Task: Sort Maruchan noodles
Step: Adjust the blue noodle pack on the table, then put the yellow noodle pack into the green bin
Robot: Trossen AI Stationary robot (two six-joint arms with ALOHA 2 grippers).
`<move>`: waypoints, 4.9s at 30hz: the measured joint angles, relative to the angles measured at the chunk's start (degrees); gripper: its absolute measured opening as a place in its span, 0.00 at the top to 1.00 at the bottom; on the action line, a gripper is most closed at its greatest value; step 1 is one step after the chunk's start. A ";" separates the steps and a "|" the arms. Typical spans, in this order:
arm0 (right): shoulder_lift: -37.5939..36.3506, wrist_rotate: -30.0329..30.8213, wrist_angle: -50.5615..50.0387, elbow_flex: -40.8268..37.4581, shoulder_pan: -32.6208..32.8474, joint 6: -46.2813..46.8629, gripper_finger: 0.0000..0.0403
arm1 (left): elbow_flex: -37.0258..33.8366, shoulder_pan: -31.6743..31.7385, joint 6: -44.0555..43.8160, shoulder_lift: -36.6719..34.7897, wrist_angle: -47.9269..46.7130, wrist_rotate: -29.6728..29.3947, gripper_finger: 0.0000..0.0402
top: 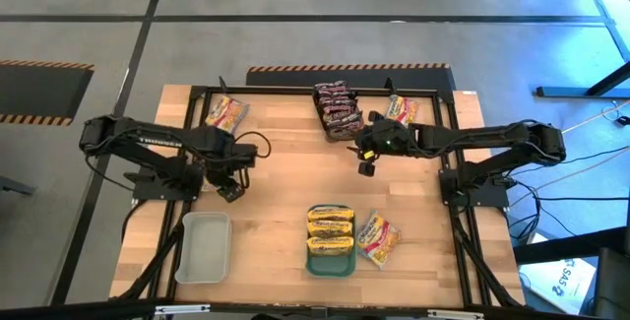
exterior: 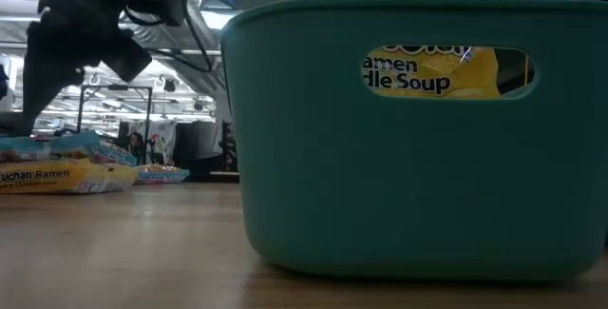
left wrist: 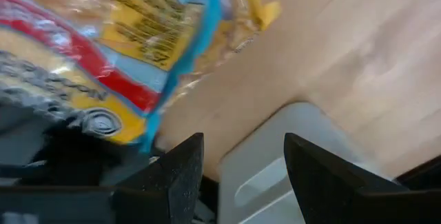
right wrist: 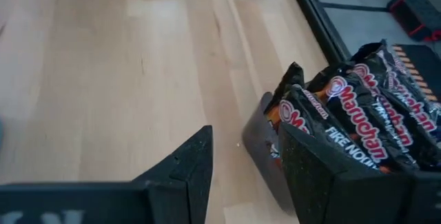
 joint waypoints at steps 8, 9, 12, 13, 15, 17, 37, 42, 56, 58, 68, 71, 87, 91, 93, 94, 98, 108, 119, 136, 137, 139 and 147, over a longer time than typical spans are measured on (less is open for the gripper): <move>0.00 -0.09 -0.16 -0.09 0.15 -2.38 0.64 | -4.25 -0.02 -2.54 0.02 8.55 -6.88 0.51; 0.00 -0.07 -0.10 -0.09 0.15 -2.38 0.64 | -4.24 0.00 -3.13 0.02 8.43 -8.78 0.51; 0.00 -0.17 -0.08 -0.09 0.15 -2.41 0.64 | -3.42 0.00 -5.72 -0.10 6.90 -18.65 0.51; 0.00 -0.51 -0.07 -0.09 0.15 -2.42 0.64 | -3.13 0.00 -6.40 -0.21 6.76 -23.13 0.51; 0.00 -1.69 -0.05 -0.09 0.15 -2.41 0.64 | -3.15 0.05 -6.60 -0.14 6.51 -31.13 0.51; 0.00 -2.63 -0.03 -0.09 0.15 -2.43 0.64 | -3.39 0.91 -5.56 0.04 5.22 -38.17 0.51; 0.00 -9.28 2.52 -0.09 0.15 -1.75 0.64 | -7.69 -0.86 -15.31 1.37 13.43 -15.69 0.51; 0.00 -10.50 1.95 -0.09 0.15 -1.77 0.64 | -8.38 -0.94 -9.88 5.30 24.67 -15.71 0.51; 0.05 -10.35 2.14 -0.09 0.15 1.87 0.64 | -8.59 -0.23 16.44 10.31 67.90 -16.06 0.51; 0.15 -9.22 3.06 -0.09 0.15 2.72 0.64 | -7.37 -0.11 18.11 9.97 67.49 -15.42 0.51; 0.77 -7.37 6.21 -0.09 0.15 7.32 0.64 | -5.95 -4.96 -5.28 5.82 40.66 -27.67 0.52; 2.60 -7.90 9.72 -0.06 0.15 6.71 0.64 | -9.02 -6.36 -11.28 7.22 41.34 -28.28 0.52; 14.12 -8.96 14.19 -0.06 0.15 9.72 0.62 | -13.69 -4.46 17.24 23.45 82.82 -31.24 0.52; 14.12 -8.87 12.04 -0.12 0.13 12.24 0.53 | -13.68 -2.99 22.28 27.26 91.35 -30.47 0.52; 13.84 -8.91 10.88 -0.12 0.02 14.50 0.46 | -13.69 -2.09 23.50 28.12 93.57 -30.32 0.52; 13.71 -9.11 10.41 -0.11 -0.24 15.67 0.43 | -13.69 -1.62 23.71 28.33 94.20 -30.29 0.52; 13.62 -12.19 2.78 -0.05 -0.27 18.56 0.30 | -13.71 -0.19 23.76 28.57 94.60 -29.92 0.52; 15.71 -12.99 9.04 -0.07 0.55 31.91 0.21 | -13.73 0.03 22.68 28.57 95.40 -30.93 0.52; 23.54 -13.13 22.51 -0.03 0.59 51.02 0.23 | -13.86 0.02 21.80 28.55 96.28 -32.01 0.52; 25.29 -7.89 29.95 -0.07 0.57 57.50 0.23 | -13.84 0.01 22.25 28.59 96.75 -33.70 0.52; 25.27 -7.07 29.77 -0.05 0.57 57.48 0.23 | -13.85 0.03 22.26 28.59 96.84 -33.69 0.52; 25.30 -6.32 29.02 -0.01 0.53 57.40 0.23 | -13.84 0.00 22.26 28.59 96.88 -33.65 0.52; 25.03 -12.42 28.40 -0.11 0.48 55.78 0.23 | -13.83 -0.06 22.30 28.59 96.77 -33.06 0.52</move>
